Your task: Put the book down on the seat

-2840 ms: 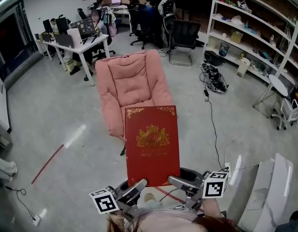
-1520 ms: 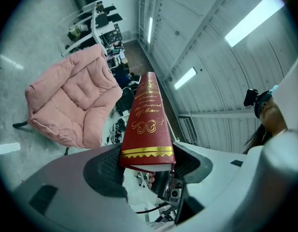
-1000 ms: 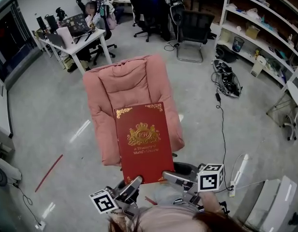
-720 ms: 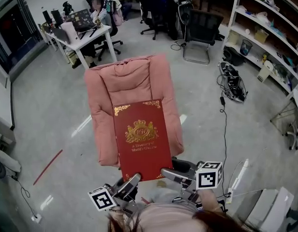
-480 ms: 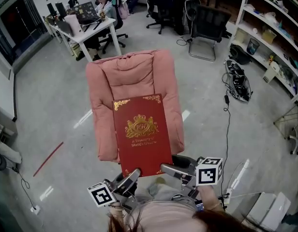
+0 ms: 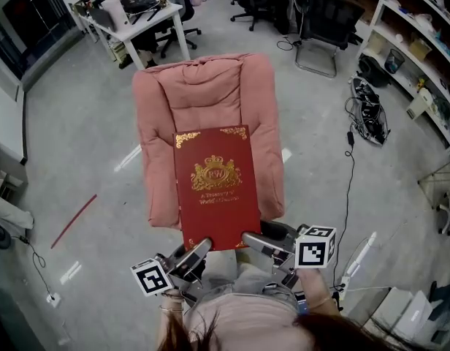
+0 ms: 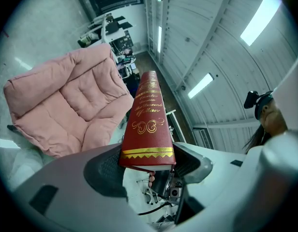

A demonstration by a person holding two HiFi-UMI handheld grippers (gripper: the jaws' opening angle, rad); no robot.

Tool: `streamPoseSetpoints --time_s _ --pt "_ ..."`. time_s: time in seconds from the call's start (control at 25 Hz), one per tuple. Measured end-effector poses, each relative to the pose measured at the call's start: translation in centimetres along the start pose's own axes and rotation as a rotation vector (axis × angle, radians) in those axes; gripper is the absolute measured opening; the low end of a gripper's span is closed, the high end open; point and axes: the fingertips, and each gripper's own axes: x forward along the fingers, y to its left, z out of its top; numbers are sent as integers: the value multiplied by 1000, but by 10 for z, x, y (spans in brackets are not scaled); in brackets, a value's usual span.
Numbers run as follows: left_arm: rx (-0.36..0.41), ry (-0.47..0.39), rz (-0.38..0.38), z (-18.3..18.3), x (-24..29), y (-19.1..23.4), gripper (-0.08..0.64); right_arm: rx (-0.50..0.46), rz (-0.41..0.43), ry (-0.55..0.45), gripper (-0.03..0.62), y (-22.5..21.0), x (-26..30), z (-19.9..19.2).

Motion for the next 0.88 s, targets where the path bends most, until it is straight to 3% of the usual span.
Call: streamPoseSetpoints --time_s 0.88 --pt "-84 75 31 57 40 104 273 57 -83 82 287 -88 84 24"
